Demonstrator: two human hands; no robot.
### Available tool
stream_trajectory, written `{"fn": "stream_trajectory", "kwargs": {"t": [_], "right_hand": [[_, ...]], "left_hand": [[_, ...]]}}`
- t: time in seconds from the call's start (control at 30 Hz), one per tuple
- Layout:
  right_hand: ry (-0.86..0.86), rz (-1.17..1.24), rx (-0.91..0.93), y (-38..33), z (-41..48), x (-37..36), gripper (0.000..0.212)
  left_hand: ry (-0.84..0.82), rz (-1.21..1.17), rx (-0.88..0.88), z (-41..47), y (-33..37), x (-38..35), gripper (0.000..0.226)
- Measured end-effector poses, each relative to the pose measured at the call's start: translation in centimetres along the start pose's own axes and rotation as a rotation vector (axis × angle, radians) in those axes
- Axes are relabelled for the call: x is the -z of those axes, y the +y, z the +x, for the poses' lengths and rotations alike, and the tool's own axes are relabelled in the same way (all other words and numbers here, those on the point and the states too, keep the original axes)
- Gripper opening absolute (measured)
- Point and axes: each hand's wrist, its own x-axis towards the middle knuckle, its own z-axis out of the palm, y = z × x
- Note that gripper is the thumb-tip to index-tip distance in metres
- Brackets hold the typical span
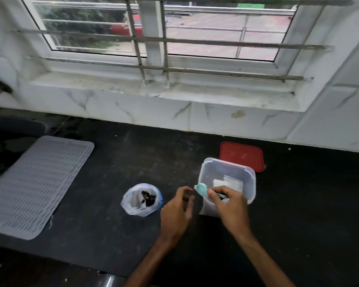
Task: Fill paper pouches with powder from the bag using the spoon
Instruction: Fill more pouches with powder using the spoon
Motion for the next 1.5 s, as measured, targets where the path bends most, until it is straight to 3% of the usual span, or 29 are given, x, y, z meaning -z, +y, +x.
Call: {"fn": "stream_trajectory", "kwargs": {"t": [0.13,0.23,0.37,0.43,0.6,0.73,1.0,1.23,1.5], "right_hand": [[-0.133,-0.091,0.095,-2.3,-0.1,-6.4,0.006],[-0.237,-0.202,0.167,-2.7,0.6,-11.7,0.01],[-0.3,-0.475,0.248,-1.8,2.0,-15.8,0.014],[-0.327,-0.58,0.249,-1.1,2.4,-16.2,0.018],[-0.354,-0.655,0.209,-0.2,2.2,-16.4,0.02],[-0.324,-0.607,0.144,-0.5,2.0,-16.4,0.018],[-0.217,-0.317,-0.17,0.2,2.5,-17.0,0.02],[-0.191,0.092,-0.462,-0.1,2.8,-15.9,0.013],[-0.181,-0.057,-0.378,-0.3,2.1,-16.7,0.016]], "left_hand": [[0.46,-0.094,0.215,1.3,-3.2,5.1,0.022],[0.593,-0.113,0.437,1.7,-7.4,8.3,0.038],[0.41,-0.137,0.732,1.1,-11.3,7.3,0.086],[0.329,-0.207,0.788,0.9,-11.8,5.8,0.092],[0.174,-0.167,0.839,1.9,-12.1,4.6,0.048],[0.211,-0.457,0.867,3.2,-12.5,4.7,0.017],[0.092,-0.654,0.783,4.1,-12.4,5.3,0.017],[0.044,-0.52,0.716,4.0,-13.4,6.2,0.025],[0.089,-0.499,0.656,3.6,-12.4,6.2,0.008]]}}
